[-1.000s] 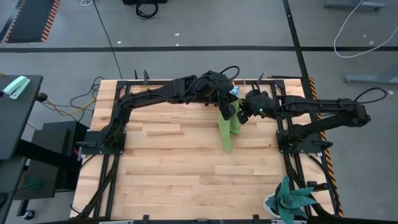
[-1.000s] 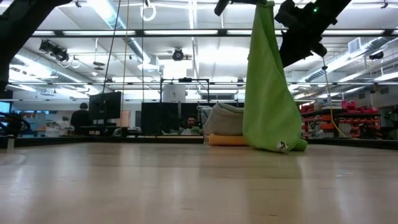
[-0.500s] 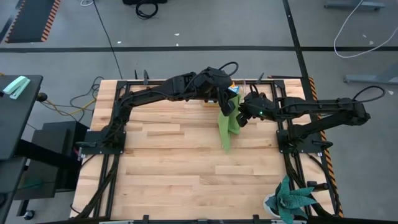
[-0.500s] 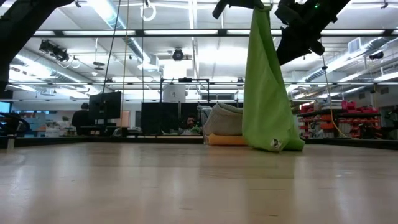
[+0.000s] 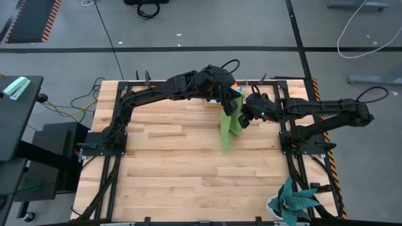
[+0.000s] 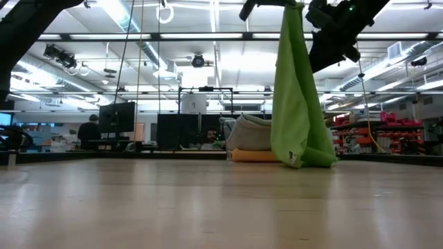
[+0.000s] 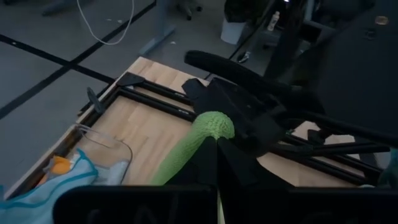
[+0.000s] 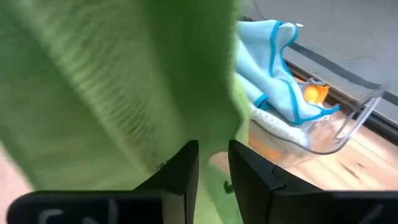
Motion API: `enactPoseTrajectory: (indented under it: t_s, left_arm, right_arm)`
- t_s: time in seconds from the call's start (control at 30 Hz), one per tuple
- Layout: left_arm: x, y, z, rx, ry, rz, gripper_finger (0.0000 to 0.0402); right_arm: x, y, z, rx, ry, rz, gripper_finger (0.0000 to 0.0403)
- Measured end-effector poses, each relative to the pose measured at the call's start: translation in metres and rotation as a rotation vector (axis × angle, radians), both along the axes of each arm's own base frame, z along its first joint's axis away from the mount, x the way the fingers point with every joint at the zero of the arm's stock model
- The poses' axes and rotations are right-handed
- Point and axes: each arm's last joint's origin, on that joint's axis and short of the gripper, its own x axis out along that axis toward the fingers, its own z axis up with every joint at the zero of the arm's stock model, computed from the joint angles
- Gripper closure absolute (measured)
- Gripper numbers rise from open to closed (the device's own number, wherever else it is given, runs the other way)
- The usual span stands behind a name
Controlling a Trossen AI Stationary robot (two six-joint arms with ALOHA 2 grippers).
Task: Fold microfiber towels
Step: Fold the green microfiber cloth
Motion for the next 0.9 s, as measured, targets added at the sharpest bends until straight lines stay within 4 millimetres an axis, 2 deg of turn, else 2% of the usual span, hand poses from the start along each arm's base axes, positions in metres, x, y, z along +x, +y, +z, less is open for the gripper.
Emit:
enactPoseTrajectory:
  t_s: [0.23, 0.5, 0.7, 0.9]
  left_arm:
    - [0.002, -0.001, 0.003, -0.008, -0.037, -0.029, 0.0396]
    - [0.002, -0.003, 0.003, -0.015, -0.042, -0.036, 0.0396]
    - [0.002, -0.004, 0.003, -0.05, -0.048, -0.067, 0.0396]
    - [0.003, -0.009, 0.003, -0.051, -0.044, -0.077, 0.0398]
  right_arm:
    - [0.001, -0.006, -0.002, -0.004, 0.012, -0.027, 0.0308]
    - [0.013, -0.007, -0.014, -0.011, 0.085, -0.008, 0.0308]
    - [0.017, -0.009, -0.014, -0.054, 0.099, 0.019, 0.0308]
    - [0.016, -0.019, -0.014, -0.08, 0.119, 0.006, 0.0334]
